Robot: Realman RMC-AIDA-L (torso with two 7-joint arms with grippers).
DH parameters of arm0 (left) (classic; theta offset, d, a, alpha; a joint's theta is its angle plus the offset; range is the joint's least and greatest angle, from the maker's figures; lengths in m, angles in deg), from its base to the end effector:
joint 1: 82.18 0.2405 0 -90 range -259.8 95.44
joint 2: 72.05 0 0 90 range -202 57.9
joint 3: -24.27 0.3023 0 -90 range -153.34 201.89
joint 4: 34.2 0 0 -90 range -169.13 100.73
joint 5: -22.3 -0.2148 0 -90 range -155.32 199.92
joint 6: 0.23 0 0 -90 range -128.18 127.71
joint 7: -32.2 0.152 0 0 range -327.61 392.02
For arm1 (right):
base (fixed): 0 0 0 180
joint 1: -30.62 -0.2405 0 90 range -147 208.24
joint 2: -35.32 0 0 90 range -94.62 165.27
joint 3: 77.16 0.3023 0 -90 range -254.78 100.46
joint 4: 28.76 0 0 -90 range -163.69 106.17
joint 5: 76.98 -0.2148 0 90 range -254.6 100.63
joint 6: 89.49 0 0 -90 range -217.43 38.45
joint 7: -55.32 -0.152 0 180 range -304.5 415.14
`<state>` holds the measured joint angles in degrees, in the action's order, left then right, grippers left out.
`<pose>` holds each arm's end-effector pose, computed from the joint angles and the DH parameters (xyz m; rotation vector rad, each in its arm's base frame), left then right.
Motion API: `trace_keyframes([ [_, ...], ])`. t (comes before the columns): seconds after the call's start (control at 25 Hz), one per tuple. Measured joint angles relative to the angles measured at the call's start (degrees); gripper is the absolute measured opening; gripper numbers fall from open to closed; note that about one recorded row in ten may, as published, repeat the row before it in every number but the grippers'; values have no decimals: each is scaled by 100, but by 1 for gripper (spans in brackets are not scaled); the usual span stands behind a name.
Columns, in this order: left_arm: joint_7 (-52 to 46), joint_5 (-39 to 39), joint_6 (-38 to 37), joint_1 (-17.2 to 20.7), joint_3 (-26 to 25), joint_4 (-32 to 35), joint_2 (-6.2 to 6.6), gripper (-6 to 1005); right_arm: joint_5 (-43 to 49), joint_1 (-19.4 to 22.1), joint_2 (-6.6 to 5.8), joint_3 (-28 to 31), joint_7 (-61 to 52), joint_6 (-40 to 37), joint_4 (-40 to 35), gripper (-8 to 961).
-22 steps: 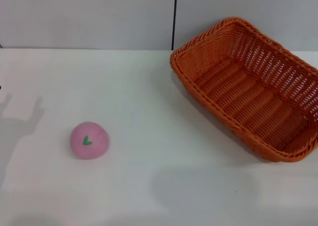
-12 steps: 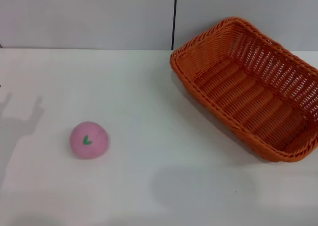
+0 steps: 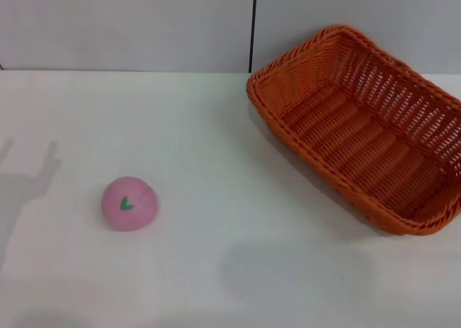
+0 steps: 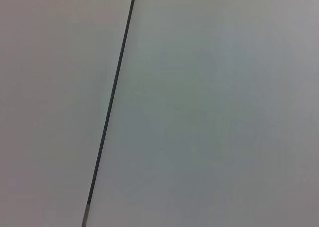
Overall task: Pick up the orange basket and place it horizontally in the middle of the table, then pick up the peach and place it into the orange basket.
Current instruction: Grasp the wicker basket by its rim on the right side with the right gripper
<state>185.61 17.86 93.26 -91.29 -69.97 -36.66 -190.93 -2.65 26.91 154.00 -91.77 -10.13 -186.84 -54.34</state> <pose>-0.4080 0.2278 -0.0015 -1.5040 -0.5585 -0.9593 0.4310 0.1993 0.0900 -1.4732 0.7142 1.1830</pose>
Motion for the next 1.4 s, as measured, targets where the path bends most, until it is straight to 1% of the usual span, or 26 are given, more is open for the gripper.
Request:
trace_keyframes([
  [0.04,0,0,0,0,0,0,0,798,0,0,0,0,0,0,0,554],
  [0.16,-1,1,-5,-7,-4,0,5,798,473,62,-10,33,-1345,13,-1153,554],
  [0.2,-2,2,-6,-13,-5,0,8,798,893,39,-38,83,-2238,51,-1962,553],
  [0.24,-2,3,-7,-19,-6,0,10,798,893,39,-38,83,-2238,51,-1962,553],
  [0.28,-3,3,-7,-25,-7,0,11,798,1127,-3,-69,129,-2608,64,-2295,553],
  [0.36,-4,5,-7,-23,-7,-17,15,798,1755,-155,-201,281,-3500,66,-2951,552],
  [0.4,-8,7,-4,-2,-8,-35,18,798,2464,-366,-372,459,-4481,-46,-3504,552],
  [0.44,-8,7,-4,-2,-8,-35,18,798,2464,-366,-372,459,-4481,-46,-3504,552],
  [0.48,-10,9,5,16,-13,-37,18,798,3126,-602,-512,575,-5280,-228,-4011,551],
  [0.52,-11,11,13,22,-17,-34,19,798,3126,-602,-512,575,-5280,-228,-4011,551],
  [0.56,-12,14,25,33,-25,-26,20,798,3467,-739,-578,602,-5596,-333,-4271,551],
  [0.6,-12,16,29,50,-36,-5,21,798,4132,-995,-699,597,-6095,-511,-4691,551],
  [0.64,-12,16,29,50,-36,-5,21,798,4132,-995,-699,597,-6095,-511,-4691,550],
  [0.68,-13,17,29,58,-40,5,22,798,4406,-1121,-751,582,-6262,-590,-4803,550],
  [0.76,-13,17,25,85,-41,11,23,798,4898,-1414,-885,568,-6556,-753,-4886,550],
  [0.8,-13,17,22,97,-42,10,23,798,5225,-1659,-992,497,-6800,-864,-4856,549],
  [0.84,-15,17,22,102,-42,10,24,798,5225,-1659,-992,497,-6800,-864,-4856,549],
  [0.96,-19,17,23,109,-42,11,23,798,5730,-1993,-1100,164,-7036,-879,-4782,548],
  [1.0,-20,16,20,110,-42,13,19,798,5956,-2171,-1135,-70,-7084,-795,-4659,548],
  [1.04,-20,16,20,110,-42,13,19,798,5956,-2171,-1135,-70,-7084,-795,-4659,548],
  [1.12,-21,16,3,108,-41,13,16,798,6057,-2325,-1166,-328,-7089,-664,-4457,547],
  [1.16,-21,16,-1,102,-39,13,16,799,6087,-2395,-1179,-501,-7089,-550,-4344,547],
  [1.2,-24,15,-3,92,-32,7,16,799,6146,-2492,-1192,-809,-7090,-320,-4181,547],
  [1.24,-24,15,-3,92,-32,7,16,799,6146,-2492,-1192,-809,-7090,-320,-4181,546],
  [1.36,-64,10,5,65,-17,-31,14,799,6364,-2665,-1198,-1147,-7103,44,-3960,546],
  [1.4,-74,10,9,58,-16,-37,14,799,6662,-2845,-1208,-1245,-7106,323,-3739,545],
])
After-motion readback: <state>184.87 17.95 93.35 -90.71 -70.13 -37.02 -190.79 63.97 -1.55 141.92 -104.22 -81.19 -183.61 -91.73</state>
